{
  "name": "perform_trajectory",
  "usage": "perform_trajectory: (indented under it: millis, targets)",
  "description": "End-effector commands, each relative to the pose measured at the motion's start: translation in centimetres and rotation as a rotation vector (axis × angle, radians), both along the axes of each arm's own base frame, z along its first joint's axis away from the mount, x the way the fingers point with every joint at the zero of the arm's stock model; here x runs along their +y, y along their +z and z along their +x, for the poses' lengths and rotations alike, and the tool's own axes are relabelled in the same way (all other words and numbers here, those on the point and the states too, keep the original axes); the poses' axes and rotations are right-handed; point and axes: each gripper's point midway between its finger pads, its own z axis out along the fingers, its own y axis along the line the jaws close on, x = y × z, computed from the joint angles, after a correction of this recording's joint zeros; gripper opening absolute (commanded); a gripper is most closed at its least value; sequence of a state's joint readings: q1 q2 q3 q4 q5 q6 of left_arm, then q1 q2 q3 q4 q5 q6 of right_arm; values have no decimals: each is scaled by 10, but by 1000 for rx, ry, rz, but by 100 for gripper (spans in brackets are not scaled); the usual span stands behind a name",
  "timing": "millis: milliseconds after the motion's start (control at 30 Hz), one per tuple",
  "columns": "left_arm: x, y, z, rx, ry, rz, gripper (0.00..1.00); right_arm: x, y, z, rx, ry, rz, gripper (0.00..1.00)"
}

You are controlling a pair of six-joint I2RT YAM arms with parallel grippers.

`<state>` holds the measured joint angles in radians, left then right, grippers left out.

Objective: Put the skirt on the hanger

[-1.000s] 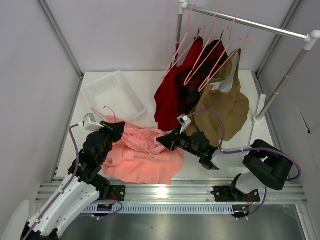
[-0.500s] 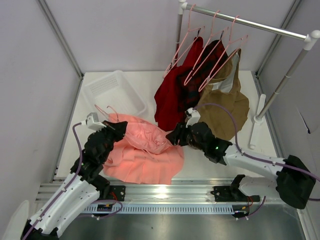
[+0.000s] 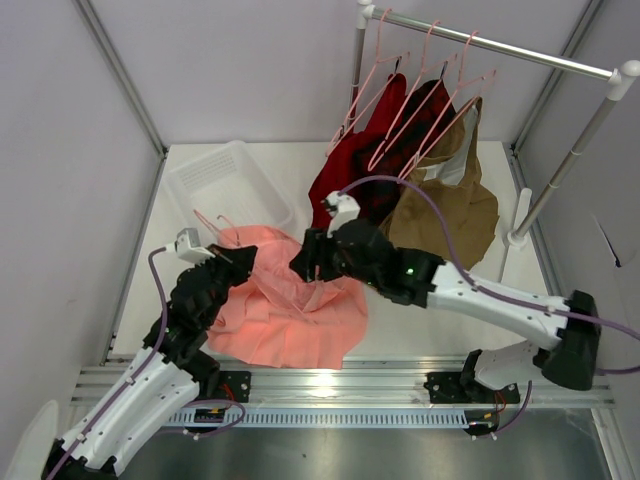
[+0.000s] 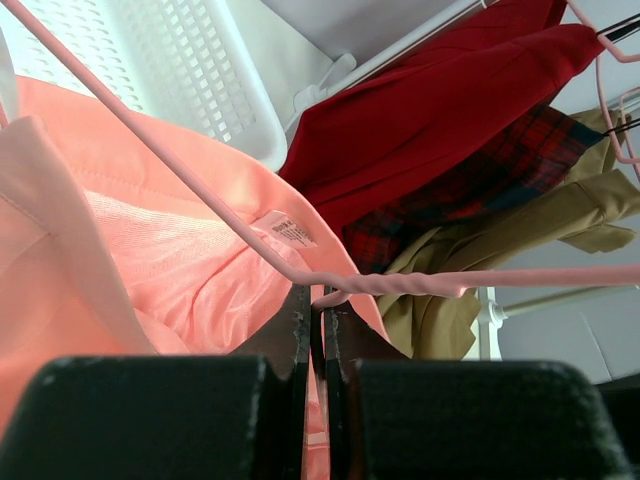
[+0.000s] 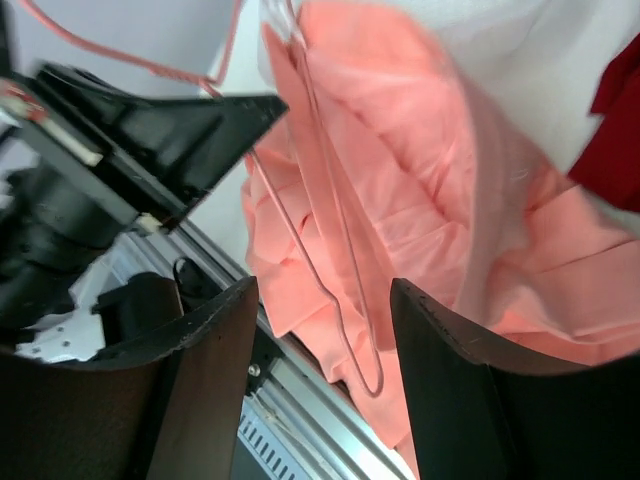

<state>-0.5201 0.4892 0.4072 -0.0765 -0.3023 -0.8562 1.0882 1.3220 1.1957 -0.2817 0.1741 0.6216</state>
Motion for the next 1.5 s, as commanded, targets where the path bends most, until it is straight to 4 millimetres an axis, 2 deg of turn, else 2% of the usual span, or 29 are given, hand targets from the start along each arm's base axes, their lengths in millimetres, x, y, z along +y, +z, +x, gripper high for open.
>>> perform_trajectory:
  millis: [0, 33, 67, 267, 300, 467, 567, 633, 667, 833, 900, 967, 1000, 1167, 1333, 1467]
  targets:
    - [2, 8, -1, -33, 5, -21, 0, 21, -45, -6, 78, 29, -112, 61]
    - [3, 8, -2, -32, 5, -20, 0, 25, -53, -4, 90, 24, -125, 61]
    - [4, 8, -2, -33, 6, -21, 0, 29, -71, -2, 112, 23, -163, 60]
    - [3, 7, -7, -33, -5, -33, 0, 34, -110, 4, 184, 19, -236, 58]
    - [3, 5, -7, -30, -6, -33, 0, 30, -121, 4, 204, 8, -278, 57]
    - [0, -2, -11, -18, -26, -52, 0, 5, -142, 8, 238, -66, -397, 57]
    - [-2, -10, -13, 3, -37, -50, 0, -16, -155, 1, 256, -100, -469, 57]
    - [-4, -14, -15, 15, -54, -49, 0, -22, -160, -7, 264, -103, -485, 60]
    - [-5, -13, -17, 10, -61, -52, 0, -27, -171, -17, 284, -103, -500, 61]
    - [-4, -14, -25, 22, -83, -39, 0, -25, -191, -37, 298, -118, -441, 67]
    - [-3, -11, -28, 22, -86, -38, 0, -20, -196, -47, 268, -97, -417, 68]
    - [-4, -9, -31, 21, -96, -44, 0, -16, -197, -47, 204, -94, -419, 68]
    - [-4, -9, -31, 25, -99, -44, 0, -9, -195, -55, 166, -63, -418, 69]
    - [-4, -10, -31, 44, -91, -62, 0, 0, -193, -56, 84, -81, -395, 70]
    - [-1, -21, -30, 84, -63, -65, 0, -4, -180, -46, 43, -108, -370, 68]
    - [2, -25, -32, 89, -53, -60, 0, -15, -162, -25, 57, -146, -343, 65]
